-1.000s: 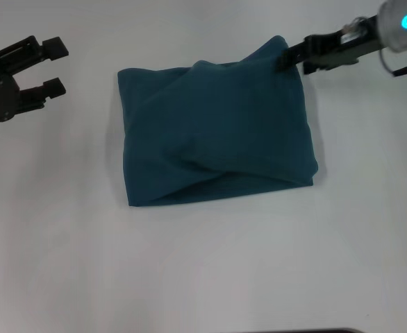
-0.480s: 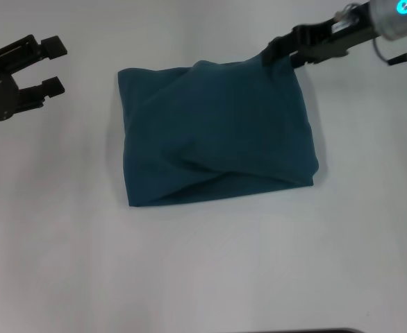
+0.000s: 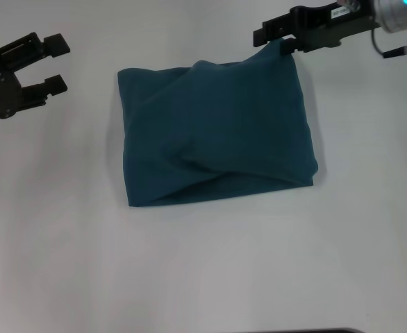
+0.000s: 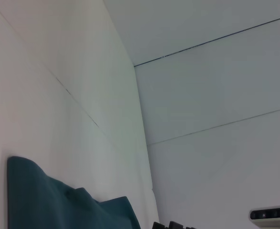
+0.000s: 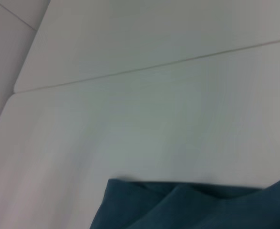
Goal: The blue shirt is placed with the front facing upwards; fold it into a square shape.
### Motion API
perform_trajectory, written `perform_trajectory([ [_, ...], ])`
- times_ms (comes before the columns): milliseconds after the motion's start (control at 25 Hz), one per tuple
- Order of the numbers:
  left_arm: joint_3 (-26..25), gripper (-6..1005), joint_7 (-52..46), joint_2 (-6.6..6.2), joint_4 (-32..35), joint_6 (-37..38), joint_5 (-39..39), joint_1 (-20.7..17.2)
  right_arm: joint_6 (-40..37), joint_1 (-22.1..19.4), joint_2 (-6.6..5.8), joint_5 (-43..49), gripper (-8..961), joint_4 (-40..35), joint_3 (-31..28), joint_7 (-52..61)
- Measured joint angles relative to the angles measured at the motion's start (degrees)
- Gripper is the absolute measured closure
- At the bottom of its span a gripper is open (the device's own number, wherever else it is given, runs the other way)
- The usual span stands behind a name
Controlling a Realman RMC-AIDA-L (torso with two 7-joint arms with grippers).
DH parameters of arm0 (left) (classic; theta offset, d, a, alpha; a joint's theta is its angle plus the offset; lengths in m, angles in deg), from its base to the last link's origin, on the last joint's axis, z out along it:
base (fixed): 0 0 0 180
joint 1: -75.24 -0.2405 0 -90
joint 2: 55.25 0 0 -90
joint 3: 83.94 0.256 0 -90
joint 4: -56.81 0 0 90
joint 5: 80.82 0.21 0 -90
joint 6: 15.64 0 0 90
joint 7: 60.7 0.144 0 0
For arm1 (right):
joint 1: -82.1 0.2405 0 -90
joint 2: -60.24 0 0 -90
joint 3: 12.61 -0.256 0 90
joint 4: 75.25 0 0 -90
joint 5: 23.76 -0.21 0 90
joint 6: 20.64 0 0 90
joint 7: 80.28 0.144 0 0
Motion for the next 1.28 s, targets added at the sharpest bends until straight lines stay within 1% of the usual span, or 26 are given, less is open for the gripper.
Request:
perform_trajectory([
  [120,0.01,78,0.01,0.1,0.0,-0.03,0.01,-0.1,3.37,0.44,1.02,0.27,207,3.16,0.83,-1.08],
  [200,0.0,78,0.02,0.17,0.0,0.0,0.0,-0.12,5.74,0.89,1.36,2.16,204,4.71,1.91,-1.0],
  [320,-0.02,78,0.01,0.17,0.0,0.05,0.0,-0.15,8.92,1.11,1.67,5.4,200,5.29,3.13,0.03],
  [400,-0.03,78,0.01,0.15,0.0,0.14,0.0,-0.26,8.7,0.85,1.58,5.87,198,4.47,3.08,0.7],
  [560,-0.03,78,-0.02,0.12,0.0,0.4,-0.03,-0.25,3.0,-0.47,0.28,3.54,193,-1.86,1.61,0.95],
  [680,-0.03,78,-0.03,0.08,0.0,0.47,-0.06,-0.08,-3.35,-1.11,-1.55,1.13,189,-6.91,-1.17,0.83],
  [800,-0.02,78,-0.04,-0.09,0.0,0.53,-0.11,-0.02,-7.18,-1.48,-3.05,-0.07,185,-8.33,-3.87,0.2],
  [840,-0.03,78,-0.04,-0.15,0.0,0.54,-0.12,-0.03,-8.2,-1.76,-3.36,-0.56,184,-8.6,-4.63,-0.23],
  [960,-0.02,78,-0.17,-0.36,0.0,0.56,-0.13,-0.17,-10.18,-3.09,-3.6,-2.13,180,-8.77,-5.86,-1.67],
  [1120,0.43,78,-0.63,-0.79,-0.01,0.97,-0.02,-0.33,-13.06,-4.03,-3.62,-2.78,175,-7.94,-5.75,-2.24],
  [1280,4.27,78,-1.63,-1.79,0.0,3.43,0.51,-0.43,-19.82,-3.79,-3.71,-2.73,170,-7.05,-5.57,-2.37],
])
